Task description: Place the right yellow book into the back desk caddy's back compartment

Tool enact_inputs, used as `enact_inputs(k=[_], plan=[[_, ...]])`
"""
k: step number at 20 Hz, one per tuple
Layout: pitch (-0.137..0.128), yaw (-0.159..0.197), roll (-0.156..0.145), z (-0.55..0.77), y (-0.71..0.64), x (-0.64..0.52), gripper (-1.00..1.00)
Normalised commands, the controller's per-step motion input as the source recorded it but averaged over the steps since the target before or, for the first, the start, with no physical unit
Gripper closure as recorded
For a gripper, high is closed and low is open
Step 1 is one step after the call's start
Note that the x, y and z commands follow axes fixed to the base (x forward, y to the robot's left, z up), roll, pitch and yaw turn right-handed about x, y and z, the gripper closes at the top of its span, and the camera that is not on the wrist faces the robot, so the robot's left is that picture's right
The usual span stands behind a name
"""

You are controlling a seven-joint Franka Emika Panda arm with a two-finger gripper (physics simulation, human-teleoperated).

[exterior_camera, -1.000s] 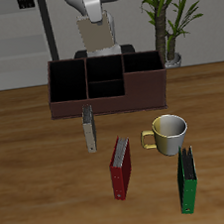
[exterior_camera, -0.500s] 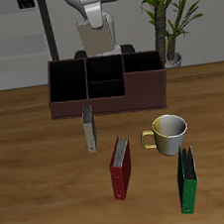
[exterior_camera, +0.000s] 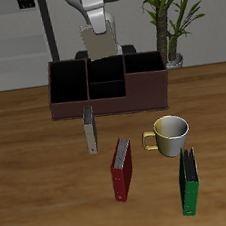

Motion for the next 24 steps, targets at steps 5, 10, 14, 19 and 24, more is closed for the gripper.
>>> enact_inputs(k=[5, 10, 14, 19, 24], plan=[[0.023, 0.001, 0.016, -0.14, 0.05, -0.01, 1.00], [0.029, 0.004, 0.003, -0.15, -0.01, -0.01, 1.00], [0.012, -0.002, -0.001, -0.08, -0.01, 0.01, 1.00], [0.003, -0.006, -0.001, -0.06, -0.02, 0.02, 1.00], [0.024, -0.008, 0.000, -0.15, -0.03, 0.05, 1.00]])
